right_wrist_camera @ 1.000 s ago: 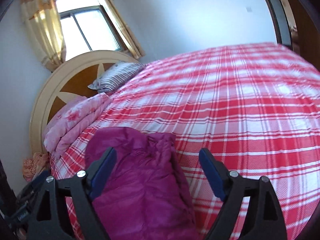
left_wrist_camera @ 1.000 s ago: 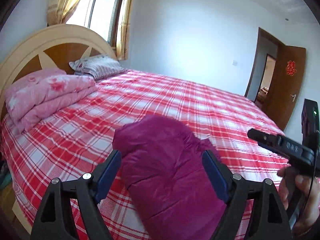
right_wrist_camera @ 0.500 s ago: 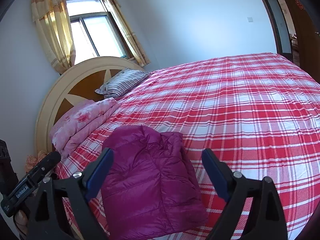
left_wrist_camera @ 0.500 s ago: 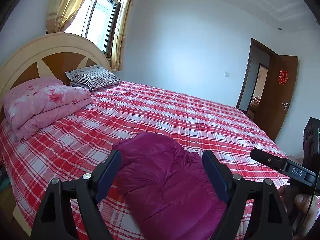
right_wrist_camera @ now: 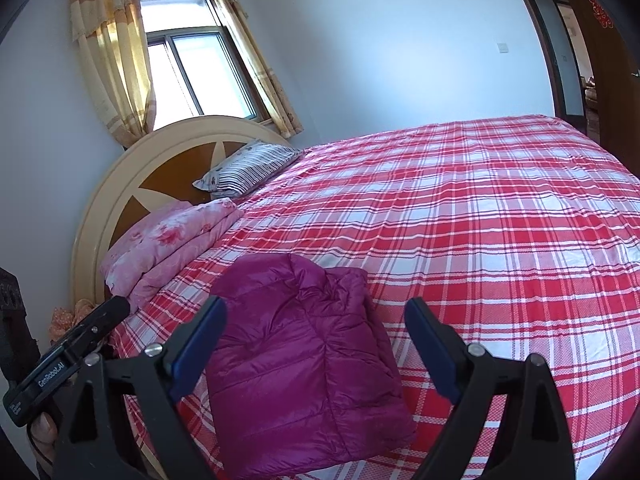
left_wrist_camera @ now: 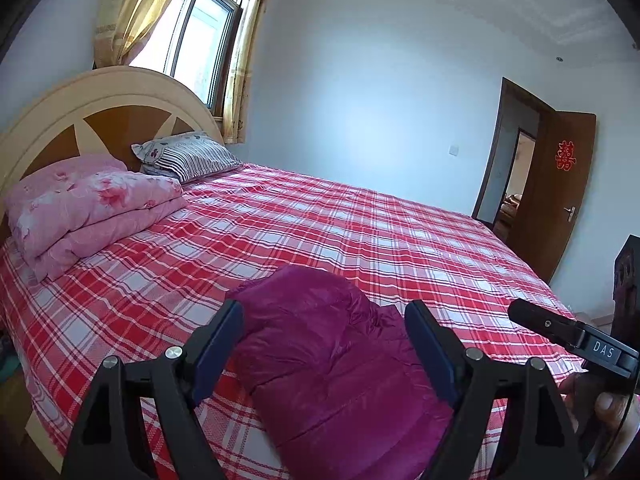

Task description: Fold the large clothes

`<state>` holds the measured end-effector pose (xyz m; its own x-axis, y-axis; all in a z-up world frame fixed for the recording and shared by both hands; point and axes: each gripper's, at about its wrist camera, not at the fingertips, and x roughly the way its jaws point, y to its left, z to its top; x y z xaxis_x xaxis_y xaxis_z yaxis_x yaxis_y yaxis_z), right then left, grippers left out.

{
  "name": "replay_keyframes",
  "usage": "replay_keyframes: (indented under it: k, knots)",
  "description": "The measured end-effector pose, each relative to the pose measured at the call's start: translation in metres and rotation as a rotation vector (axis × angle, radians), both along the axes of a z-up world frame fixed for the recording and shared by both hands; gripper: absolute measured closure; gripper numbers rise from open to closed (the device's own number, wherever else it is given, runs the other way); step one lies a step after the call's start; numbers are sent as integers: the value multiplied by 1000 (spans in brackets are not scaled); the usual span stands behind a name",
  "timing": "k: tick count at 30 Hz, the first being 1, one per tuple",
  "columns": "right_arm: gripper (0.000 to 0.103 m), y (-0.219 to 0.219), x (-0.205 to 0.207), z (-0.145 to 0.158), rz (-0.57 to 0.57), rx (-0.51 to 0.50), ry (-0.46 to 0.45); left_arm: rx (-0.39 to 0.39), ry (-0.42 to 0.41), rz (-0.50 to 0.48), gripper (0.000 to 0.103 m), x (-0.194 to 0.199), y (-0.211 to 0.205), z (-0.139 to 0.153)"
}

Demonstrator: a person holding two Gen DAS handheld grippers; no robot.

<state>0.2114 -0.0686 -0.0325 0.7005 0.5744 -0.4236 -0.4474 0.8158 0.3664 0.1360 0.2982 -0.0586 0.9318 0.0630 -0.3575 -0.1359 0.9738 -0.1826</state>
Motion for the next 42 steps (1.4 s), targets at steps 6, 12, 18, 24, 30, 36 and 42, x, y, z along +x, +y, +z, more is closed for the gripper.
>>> replay_keyframes:
  k: [6, 12, 18, 24, 30, 36, 42]
  knots:
    - [10, -2, -1, 0, -8, 4, -1, 7, -5, 5, 19, -1, 0, 0]
    - [8, -3, -3, 1, -10, 13, -10, 11, 0, 5, 19, 0, -1, 0]
    - [7, -4, -4, 0, -14, 14, -10, 11, 7, 1, 19, 0, -1, 0]
    - [7, -7, -3, -2, -19, 20, -7, 14, 10, -3, 19, 1, -2, 0]
    - [7, -9, -4, -3, -24, 21, -12, 29, 21, 2, 19, 1, -4, 1]
    - [7, -10, -7, 0, -27, 19, -30, 22, 1, 31, 19, -4, 0, 6]
    - [7, -8, -13, 6, -25, 13, -62, 29, -20, 59, 19, -7, 3, 10]
